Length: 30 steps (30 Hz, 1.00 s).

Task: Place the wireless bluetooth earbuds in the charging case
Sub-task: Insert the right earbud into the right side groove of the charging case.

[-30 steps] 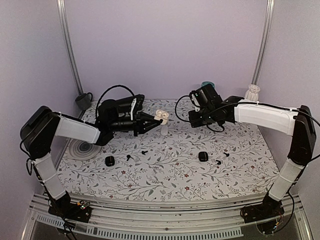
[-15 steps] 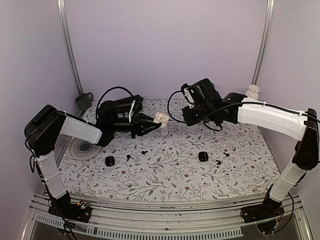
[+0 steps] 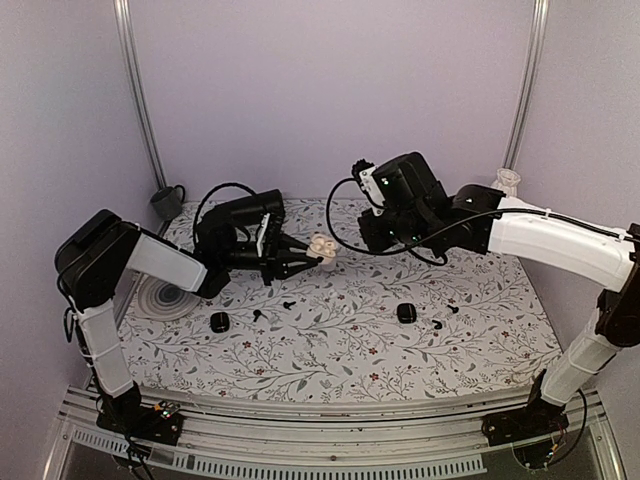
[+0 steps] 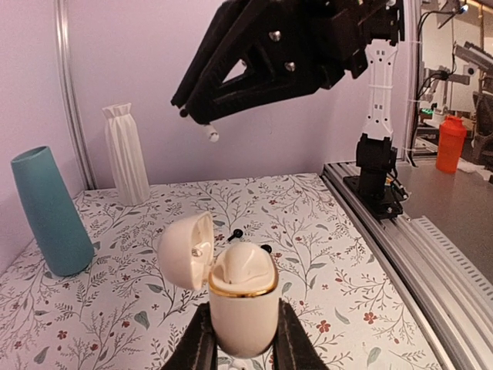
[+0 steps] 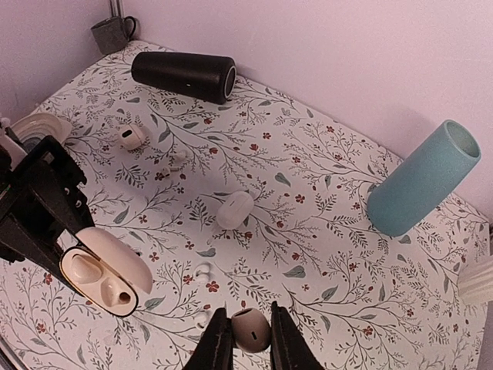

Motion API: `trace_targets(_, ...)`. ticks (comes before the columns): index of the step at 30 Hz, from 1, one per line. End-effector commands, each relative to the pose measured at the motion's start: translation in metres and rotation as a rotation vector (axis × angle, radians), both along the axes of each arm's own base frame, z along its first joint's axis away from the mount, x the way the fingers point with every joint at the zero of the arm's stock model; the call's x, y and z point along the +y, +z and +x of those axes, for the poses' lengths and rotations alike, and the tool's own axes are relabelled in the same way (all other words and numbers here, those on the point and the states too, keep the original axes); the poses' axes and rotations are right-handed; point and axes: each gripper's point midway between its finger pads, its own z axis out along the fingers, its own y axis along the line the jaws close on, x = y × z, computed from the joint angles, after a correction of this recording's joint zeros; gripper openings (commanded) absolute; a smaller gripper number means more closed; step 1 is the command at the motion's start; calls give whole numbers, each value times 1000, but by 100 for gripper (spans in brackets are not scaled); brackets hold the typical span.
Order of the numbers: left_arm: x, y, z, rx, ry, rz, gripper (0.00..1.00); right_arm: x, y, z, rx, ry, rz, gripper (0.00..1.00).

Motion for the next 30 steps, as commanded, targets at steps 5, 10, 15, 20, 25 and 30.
trace_targets(5,-3,5,11,-10,19,3,0,27,19,-17,-76,100,-16,17)
trace_targets(10,-4,4,15,52,32,3,0,39,13,-19,-74,138,-29,17)
trace_targets(15,-5,5,14,107,19,2,0,47,5,-19,-69,160,-32,17)
trace_targets(20,-6,8,13,163,1,0,0,54,0,-20,-90,193,-61,17)
trace_targets(25,-8,9,11,231,-26,4,0,54,-4,-16,-120,175,-74,17)
trace_targets(30,-8,9,8,290,-51,7,0,51,-6,-12,-154,146,-75,17)
